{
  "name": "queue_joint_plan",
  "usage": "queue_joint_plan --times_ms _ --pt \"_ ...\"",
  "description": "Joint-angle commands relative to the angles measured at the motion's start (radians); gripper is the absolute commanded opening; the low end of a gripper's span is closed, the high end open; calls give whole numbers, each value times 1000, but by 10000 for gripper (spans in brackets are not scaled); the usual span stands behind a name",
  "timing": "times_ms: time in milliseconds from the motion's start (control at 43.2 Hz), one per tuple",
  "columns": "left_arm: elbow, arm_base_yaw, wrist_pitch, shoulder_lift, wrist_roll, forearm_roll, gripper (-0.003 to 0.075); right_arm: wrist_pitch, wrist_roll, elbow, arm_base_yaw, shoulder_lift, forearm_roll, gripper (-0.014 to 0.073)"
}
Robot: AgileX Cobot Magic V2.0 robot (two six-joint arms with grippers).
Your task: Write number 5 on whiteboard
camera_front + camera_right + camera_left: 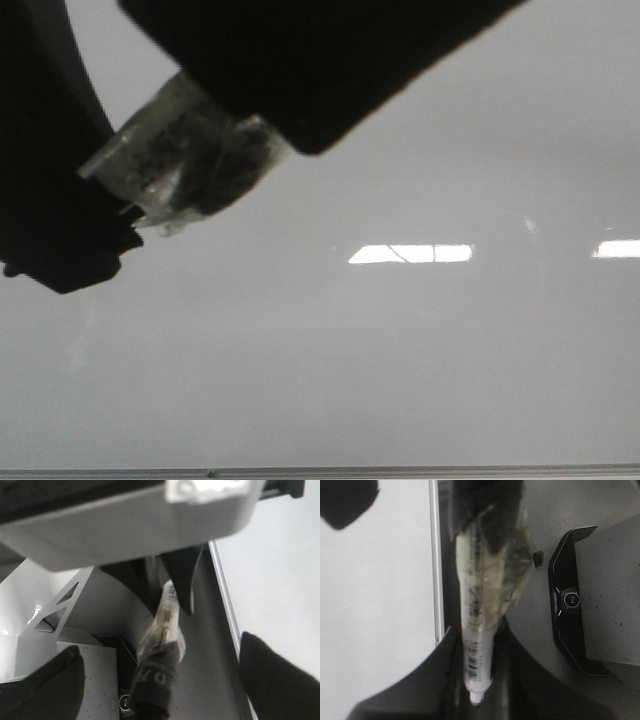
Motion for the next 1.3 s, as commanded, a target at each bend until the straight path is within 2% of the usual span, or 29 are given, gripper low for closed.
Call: queue_joint_plan --times_ms 0,162,393,486,648,717,787,879,926,995,1134,1273 --pt "-34 -6 -43 -23 -6 -9 -20 -75 -13 -36 0 -16 33 607" --pt "-34 -6 -53 -23 -6 -9 -20 -58 -13 -36 0 -16 33 405" --pt "-50 -6 -81 -24 -6 -9 -20 -10 -13 -36 0 -14 33 47" --pt "-50 -6 -97 -28 -6 -9 -20 -9 -13 -36 0 -14 33 -67" --pt "-50 -6 -105 -30 -18 -9 -5 -3 -13 -36 0 -14 16 -64" --pt "-50 -6 -105 -30 -22 -9 73 -22 -13 -36 0 -15 16 -64" --pt "-50 -6 -105 -30 -25 -9 226 -32 -12 -36 0 -16 16 -64" --pt "-50 -6 -123 -30 -78 -2 496 -18 -12 -36 -5 -19 2 -64" --pt "-50 -6 -125 -30 -78 0 601 7 -10 -36 -11 -25 -34 -64" --pt "-50 -6 -128 -30 -78 4 686 48 11 -36 -32 -43 -88 -64" --pt "-50 -6 -128 -30 -78 5 680 82 140 -21 -127 -133 -208 -64" --pt "-50 -6 -128 -30 -78 5 612 -5 315 46 -278 -287 -309 -64"
